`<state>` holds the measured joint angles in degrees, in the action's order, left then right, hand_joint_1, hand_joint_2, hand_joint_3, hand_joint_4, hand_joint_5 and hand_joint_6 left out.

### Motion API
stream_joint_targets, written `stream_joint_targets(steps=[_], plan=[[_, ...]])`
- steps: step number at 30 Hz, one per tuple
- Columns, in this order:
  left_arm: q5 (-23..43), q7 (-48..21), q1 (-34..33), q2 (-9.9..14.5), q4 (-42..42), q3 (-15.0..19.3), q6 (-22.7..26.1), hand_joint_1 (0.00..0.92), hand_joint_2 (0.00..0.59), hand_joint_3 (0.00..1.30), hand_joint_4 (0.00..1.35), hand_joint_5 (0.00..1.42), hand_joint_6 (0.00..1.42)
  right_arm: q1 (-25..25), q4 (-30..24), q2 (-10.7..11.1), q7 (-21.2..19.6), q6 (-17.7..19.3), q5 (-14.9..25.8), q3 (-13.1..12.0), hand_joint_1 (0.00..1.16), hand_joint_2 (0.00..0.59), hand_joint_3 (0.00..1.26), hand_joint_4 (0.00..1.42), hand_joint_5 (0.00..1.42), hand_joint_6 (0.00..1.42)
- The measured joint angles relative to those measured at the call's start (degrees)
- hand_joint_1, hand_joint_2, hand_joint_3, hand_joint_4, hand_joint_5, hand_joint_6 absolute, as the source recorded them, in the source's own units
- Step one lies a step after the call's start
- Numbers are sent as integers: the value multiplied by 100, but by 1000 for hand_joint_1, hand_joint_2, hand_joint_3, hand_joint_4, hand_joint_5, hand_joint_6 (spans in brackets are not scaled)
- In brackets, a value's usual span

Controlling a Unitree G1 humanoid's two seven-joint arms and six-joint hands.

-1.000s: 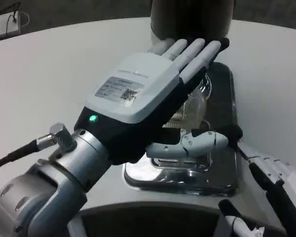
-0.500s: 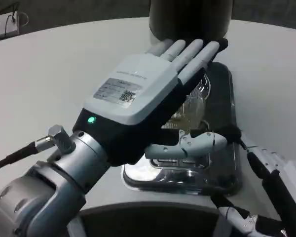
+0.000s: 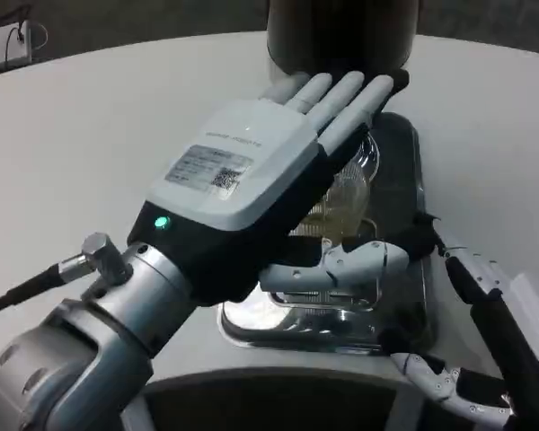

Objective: Grasp the cup under the faucet to collect the drink, then remove the cup.

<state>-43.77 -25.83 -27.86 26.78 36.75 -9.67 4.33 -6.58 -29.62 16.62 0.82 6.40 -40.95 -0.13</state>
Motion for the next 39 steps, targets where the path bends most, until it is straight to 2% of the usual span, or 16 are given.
stream_joint_targets(steps=[19, 30, 32, 36, 39], plan=[[-170, 17, 282, -95, 237, 171, 1, 0, 180, 0, 0, 0, 0, 428, 230, -40, -1, -129, -29, 233, 471, 304, 25, 85, 134, 231], [-201, 688, 849, -599, 356, 447, -9, 0, 194, 0, 0, 0, 0, 417, 229, -38, 0, -148, -23, 279, 471, 303, 25, 84, 127, 230], [-140, 1155, 1072, -914, 381, 567, -34, 0, 195, 0, 0, 0, 0, 413, 228, -38, 1, -153, -11, 282, 471, 303, 25, 84, 126, 230], [111, 1658, 1274, -1284, 402, 837, -38, 0, 195, 0, 0, 0, 0, 417, 228, -39, 8, -161, 33, 287, 472, 302, 25, 81, 124, 230], [171, 1841, 1404, -1383, 470, 1011, -37, 0, 193, 0, 0, 0, 0, 433, 235, -40, 19, -179, 108, 293, 472, 302, 21, 78, 123, 230]])
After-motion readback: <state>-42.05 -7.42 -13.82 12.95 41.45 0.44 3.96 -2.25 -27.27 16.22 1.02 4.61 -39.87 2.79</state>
